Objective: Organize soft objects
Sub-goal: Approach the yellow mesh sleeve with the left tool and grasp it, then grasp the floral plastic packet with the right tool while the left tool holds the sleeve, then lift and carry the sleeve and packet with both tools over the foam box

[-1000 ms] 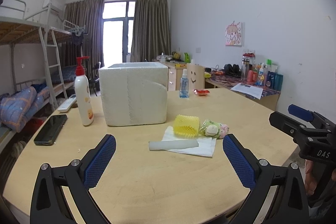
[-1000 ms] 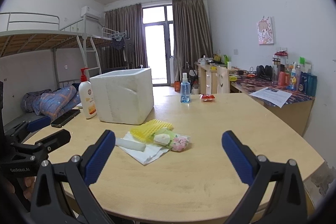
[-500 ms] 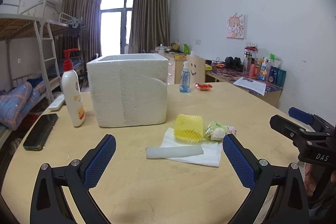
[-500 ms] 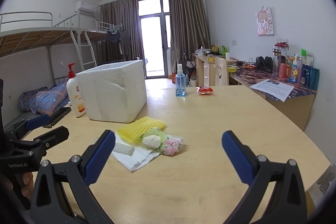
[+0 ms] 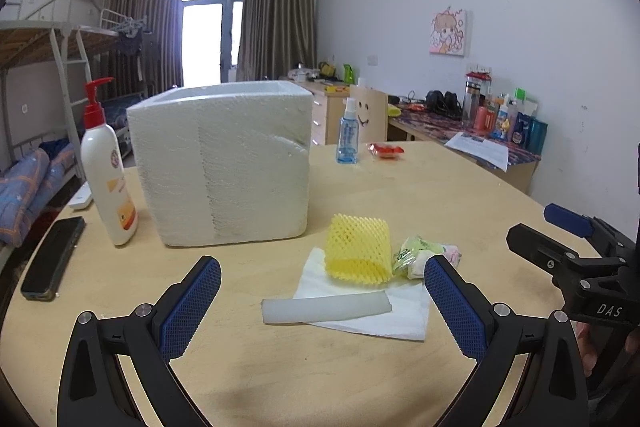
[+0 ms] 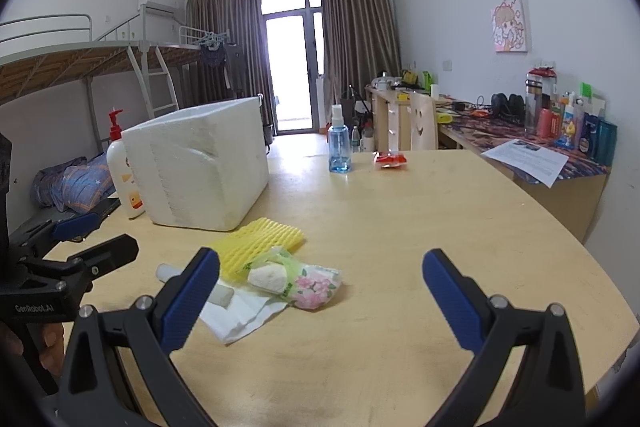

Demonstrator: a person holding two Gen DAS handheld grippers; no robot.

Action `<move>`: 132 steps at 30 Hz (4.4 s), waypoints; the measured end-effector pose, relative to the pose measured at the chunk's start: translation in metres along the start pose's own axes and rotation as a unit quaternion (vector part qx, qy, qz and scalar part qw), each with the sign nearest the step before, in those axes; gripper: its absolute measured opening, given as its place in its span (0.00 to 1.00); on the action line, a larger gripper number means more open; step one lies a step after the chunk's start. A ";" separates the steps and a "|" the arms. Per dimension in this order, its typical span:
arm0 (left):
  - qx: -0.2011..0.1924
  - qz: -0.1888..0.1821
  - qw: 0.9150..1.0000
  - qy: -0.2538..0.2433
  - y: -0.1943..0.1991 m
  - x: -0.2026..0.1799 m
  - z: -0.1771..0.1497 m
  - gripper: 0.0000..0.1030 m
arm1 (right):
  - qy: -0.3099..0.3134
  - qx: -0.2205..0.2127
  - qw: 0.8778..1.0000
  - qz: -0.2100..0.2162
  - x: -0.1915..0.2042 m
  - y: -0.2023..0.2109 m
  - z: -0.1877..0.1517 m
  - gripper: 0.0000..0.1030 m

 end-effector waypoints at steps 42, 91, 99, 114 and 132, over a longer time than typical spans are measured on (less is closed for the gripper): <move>0.169 -0.070 0.983 -0.030 -0.119 -0.019 0.014 0.57 | -0.010 0.103 0.994 0.035 -0.023 -0.059 0.000 1.00; 0.040 -0.120 0.991 0.039 -0.068 0.025 0.015 0.10 | 0.064 0.209 0.976 0.000 0.014 -0.091 -0.011 1.00; 0.036 -0.132 0.990 0.041 -0.065 0.025 0.016 0.10 | 0.094 0.248 0.963 0.034 0.008 -0.101 -0.014 0.99; 0.030 -0.130 0.990 0.043 -0.062 0.026 0.015 0.10 | 0.100 0.264 0.958 0.052 -0.003 -0.105 -0.011 0.51; 0.003 -0.130 0.991 0.041 -0.043 0.026 0.021 0.10 | 0.049 0.162 0.984 0.048 -0.003 -0.035 0.018 0.50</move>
Point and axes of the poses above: each gripper's, at about its wrist camera, not at the fingertips, and y roughly against the way its jaws point, x to its left, z to its top, the point moved 2 cm from there along -y, roughly the way its jaws point, and after that the axes turned 12 degrees about -y, right-handed, at the moved point
